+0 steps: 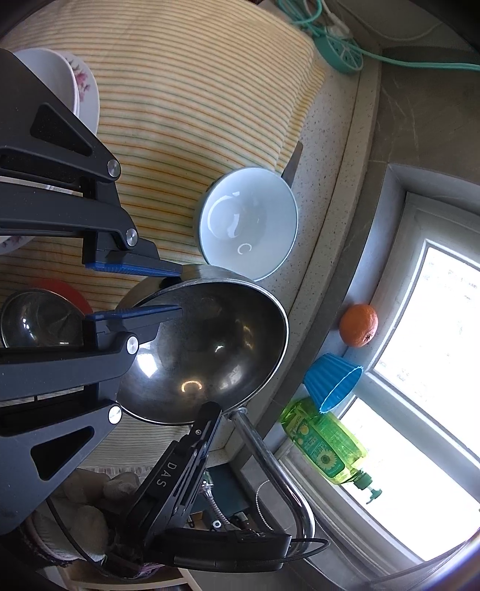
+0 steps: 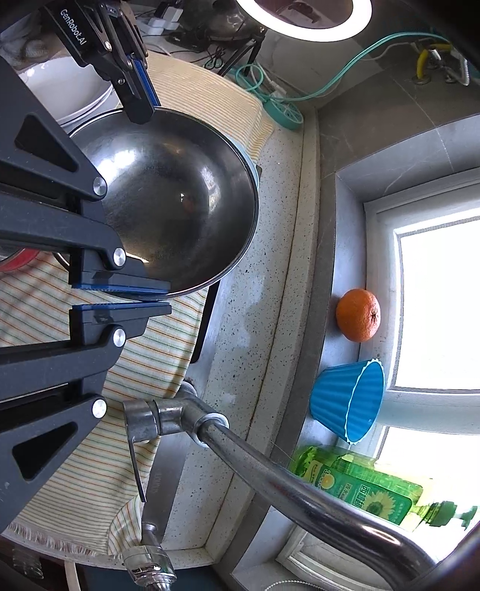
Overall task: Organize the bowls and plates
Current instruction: 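Lift the large steel bowl with both grippers toward the plate stack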
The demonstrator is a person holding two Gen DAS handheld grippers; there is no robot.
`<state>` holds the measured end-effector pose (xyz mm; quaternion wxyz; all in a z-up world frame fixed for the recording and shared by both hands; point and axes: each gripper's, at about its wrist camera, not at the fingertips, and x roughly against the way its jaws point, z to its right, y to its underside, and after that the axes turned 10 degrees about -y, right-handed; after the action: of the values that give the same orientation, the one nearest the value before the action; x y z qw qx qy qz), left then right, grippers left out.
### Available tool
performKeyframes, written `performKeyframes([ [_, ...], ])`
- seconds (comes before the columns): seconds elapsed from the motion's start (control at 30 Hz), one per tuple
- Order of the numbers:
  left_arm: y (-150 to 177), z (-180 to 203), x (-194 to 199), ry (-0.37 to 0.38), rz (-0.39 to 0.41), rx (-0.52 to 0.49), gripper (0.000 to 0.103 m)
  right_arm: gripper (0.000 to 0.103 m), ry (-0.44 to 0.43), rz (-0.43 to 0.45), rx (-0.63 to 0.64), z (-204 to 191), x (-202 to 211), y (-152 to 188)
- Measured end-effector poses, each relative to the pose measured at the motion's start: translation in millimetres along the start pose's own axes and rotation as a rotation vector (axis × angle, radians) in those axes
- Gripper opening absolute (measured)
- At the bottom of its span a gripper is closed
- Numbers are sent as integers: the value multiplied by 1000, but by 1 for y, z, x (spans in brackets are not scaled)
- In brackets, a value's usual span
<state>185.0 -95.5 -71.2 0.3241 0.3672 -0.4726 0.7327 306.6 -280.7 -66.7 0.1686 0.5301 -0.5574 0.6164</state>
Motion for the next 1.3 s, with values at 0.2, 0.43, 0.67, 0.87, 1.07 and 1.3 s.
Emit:
performKeyframes([
  [0.2,3,-12,11,4,3,-8,13,4,1,13,1,-18,7,4],
  [0.43,10,-27,24,8,9,-15,13,5,4,22,3,-42,14,12],
  [0.67,19,-42,40,15,14,-19,13,5,6,31,2,-65,21,21],
  [0.87,27,-52,53,17,14,-25,13,5,3,34,0,-85,28,31],
  [1.07,35,-64,63,14,13,-32,13,5,-4,35,-6,-103,32,43],
  [1.3,49,-80,71,9,-3,-48,13,5,-9,29,-20,-120,32,61],
])
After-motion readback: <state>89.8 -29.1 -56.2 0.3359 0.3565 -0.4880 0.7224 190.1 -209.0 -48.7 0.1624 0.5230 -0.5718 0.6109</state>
